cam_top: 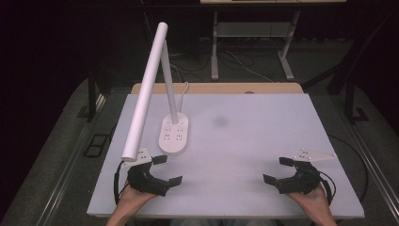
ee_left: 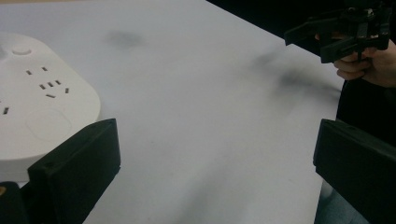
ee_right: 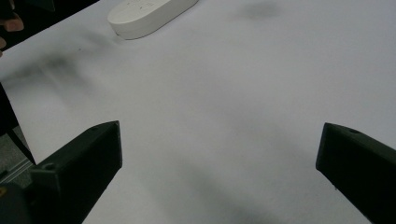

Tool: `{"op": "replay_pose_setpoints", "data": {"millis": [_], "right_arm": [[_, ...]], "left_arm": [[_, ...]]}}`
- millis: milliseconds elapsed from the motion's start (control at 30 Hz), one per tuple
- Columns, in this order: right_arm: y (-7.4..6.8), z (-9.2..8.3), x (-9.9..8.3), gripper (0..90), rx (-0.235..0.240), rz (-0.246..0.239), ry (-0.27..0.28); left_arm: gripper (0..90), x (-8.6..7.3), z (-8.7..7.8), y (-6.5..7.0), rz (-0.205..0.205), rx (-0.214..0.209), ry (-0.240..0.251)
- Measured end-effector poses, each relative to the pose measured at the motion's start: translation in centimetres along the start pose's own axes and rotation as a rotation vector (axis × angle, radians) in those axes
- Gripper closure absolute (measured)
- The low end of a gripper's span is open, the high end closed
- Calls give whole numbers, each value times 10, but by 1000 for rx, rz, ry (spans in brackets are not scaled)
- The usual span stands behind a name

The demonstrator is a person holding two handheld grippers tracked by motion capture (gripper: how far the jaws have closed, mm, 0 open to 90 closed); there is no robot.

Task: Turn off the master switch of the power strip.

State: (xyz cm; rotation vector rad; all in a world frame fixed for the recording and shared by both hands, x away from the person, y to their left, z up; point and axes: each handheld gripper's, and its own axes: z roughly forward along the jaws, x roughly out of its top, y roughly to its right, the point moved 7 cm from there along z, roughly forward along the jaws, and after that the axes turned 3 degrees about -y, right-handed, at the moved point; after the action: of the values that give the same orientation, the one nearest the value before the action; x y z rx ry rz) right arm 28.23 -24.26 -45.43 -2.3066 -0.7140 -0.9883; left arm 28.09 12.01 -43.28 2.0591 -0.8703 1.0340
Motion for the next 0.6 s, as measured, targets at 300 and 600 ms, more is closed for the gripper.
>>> {"op": "replay_pose_setpoints", "data": {"millis": [300, 600], "right_arm": [[2, 0, 0, 0, -8, 0, 2], [3, -1, 0, 0, -16, 1, 7]], "left_arm": [[0, 3, -7, -7, 5, 11, -26], [0, 8, -11, -15, 7, 18, -50]]}}
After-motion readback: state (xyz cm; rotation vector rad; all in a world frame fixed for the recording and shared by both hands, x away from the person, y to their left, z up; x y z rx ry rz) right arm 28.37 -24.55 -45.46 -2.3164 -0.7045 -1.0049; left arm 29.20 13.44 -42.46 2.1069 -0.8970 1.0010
